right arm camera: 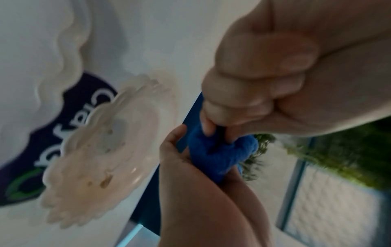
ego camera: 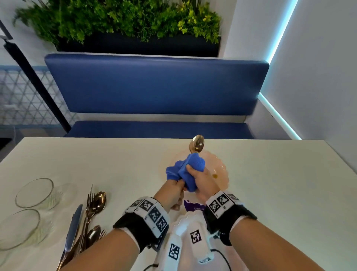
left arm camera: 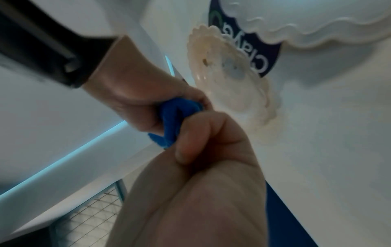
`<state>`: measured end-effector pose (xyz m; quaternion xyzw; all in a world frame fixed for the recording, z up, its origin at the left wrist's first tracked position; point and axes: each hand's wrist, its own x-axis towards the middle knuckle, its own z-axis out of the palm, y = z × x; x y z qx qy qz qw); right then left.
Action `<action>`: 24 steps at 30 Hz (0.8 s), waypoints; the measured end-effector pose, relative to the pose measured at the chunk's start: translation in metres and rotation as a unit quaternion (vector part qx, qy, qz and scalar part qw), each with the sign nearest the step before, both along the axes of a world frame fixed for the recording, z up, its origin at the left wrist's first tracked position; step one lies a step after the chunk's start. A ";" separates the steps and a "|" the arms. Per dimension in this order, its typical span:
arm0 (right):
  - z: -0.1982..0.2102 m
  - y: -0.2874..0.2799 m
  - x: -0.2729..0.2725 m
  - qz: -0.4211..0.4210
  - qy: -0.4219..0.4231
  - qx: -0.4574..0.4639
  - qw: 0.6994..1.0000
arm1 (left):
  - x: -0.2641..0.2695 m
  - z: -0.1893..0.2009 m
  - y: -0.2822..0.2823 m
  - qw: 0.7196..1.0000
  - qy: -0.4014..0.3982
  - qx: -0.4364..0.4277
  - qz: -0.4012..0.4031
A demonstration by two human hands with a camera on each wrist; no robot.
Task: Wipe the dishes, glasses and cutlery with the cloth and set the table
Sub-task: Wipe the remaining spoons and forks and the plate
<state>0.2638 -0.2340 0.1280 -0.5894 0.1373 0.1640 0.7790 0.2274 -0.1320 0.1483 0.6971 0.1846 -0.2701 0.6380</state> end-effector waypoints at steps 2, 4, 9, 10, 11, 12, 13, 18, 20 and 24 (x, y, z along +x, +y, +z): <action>0.005 -0.005 -0.002 0.015 -0.049 -0.031 0.998 | -0.005 0.002 0.008 0.998 0.027 0.006 -0.051; 0.011 -0.010 -0.005 0.041 -0.068 -0.046 0.996 | -0.003 0.008 0.025 0.997 0.034 0.000 -0.075; 0.013 0.000 -0.022 0.115 -0.101 -0.072 0.986 | 0.013 0.019 0.053 0.989 -0.029 -0.133 0.060; 0.014 0.007 -0.027 0.105 -0.101 -0.079 0.986 | 0.010 0.021 0.050 0.989 -0.030 -0.127 0.065; 0.011 0.013 -0.029 0.098 -0.096 -0.080 0.987 | 0.007 0.020 0.048 0.989 -0.035 -0.119 0.086; 0.013 0.020 -0.033 0.103 -0.092 -0.076 0.987 | 0.005 0.020 0.047 0.986 -0.032 -0.115 0.115; 0.011 0.024 -0.036 0.116 -0.094 -0.072 0.986 | 0.005 0.020 0.048 0.981 -0.028 -0.120 0.152; 0.011 0.029 -0.048 0.248 -0.099 -0.121 0.956 | 0.008 0.018 0.068 0.951 -0.042 -0.139 0.274; 0.014 0.026 -0.048 0.305 -0.103 -0.150 0.935 | 0.007 0.017 0.080 0.934 -0.047 -0.166 0.314; 0.020 0.014 -0.040 0.365 -0.104 -0.196 0.904 | -0.005 0.022 0.127 0.924 -0.089 -0.125 0.350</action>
